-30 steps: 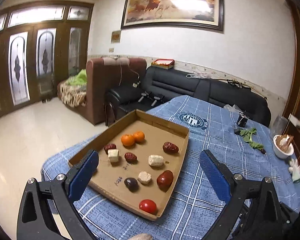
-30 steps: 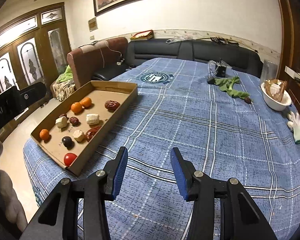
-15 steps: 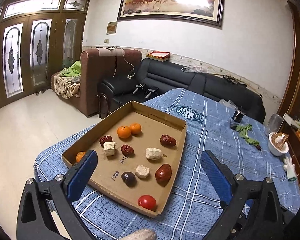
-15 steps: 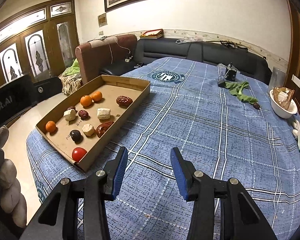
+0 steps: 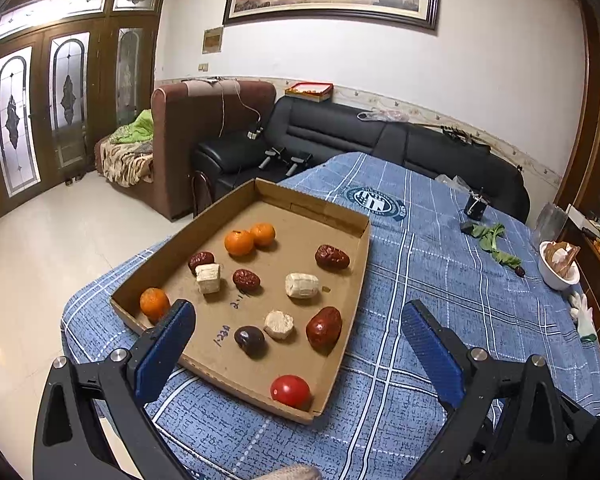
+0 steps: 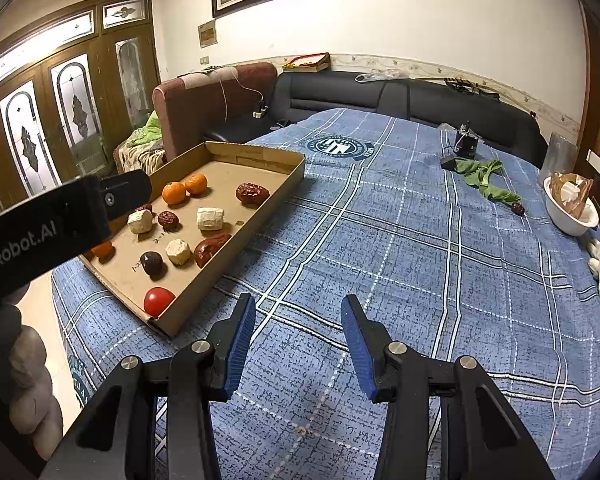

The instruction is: Organize fruits

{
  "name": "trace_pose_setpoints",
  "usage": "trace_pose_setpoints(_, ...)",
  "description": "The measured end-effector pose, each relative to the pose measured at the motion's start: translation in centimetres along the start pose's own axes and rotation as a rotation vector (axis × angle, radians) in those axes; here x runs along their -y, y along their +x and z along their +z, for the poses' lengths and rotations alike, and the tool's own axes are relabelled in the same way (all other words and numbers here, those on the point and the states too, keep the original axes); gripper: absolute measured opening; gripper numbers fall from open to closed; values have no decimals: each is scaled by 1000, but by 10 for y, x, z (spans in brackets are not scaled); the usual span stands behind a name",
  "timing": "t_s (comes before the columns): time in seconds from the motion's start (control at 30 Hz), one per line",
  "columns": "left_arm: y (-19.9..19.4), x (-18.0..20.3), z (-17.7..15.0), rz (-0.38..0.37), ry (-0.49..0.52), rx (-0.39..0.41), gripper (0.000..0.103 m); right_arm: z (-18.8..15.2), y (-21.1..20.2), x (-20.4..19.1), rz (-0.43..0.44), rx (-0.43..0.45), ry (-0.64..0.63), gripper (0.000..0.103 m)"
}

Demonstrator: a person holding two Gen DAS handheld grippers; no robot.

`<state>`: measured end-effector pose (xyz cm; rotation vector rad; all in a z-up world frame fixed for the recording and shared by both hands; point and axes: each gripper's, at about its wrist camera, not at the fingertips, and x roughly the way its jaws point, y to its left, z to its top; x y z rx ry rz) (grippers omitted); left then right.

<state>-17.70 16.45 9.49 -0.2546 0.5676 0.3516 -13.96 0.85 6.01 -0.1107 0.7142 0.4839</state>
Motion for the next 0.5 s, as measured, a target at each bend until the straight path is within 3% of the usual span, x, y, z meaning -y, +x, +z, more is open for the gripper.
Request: trace_pose_setpoints(0.5, 8, -1, -1, 27, 1, -38, 103, -1, 6, 0, 45, -31, 13, 49)
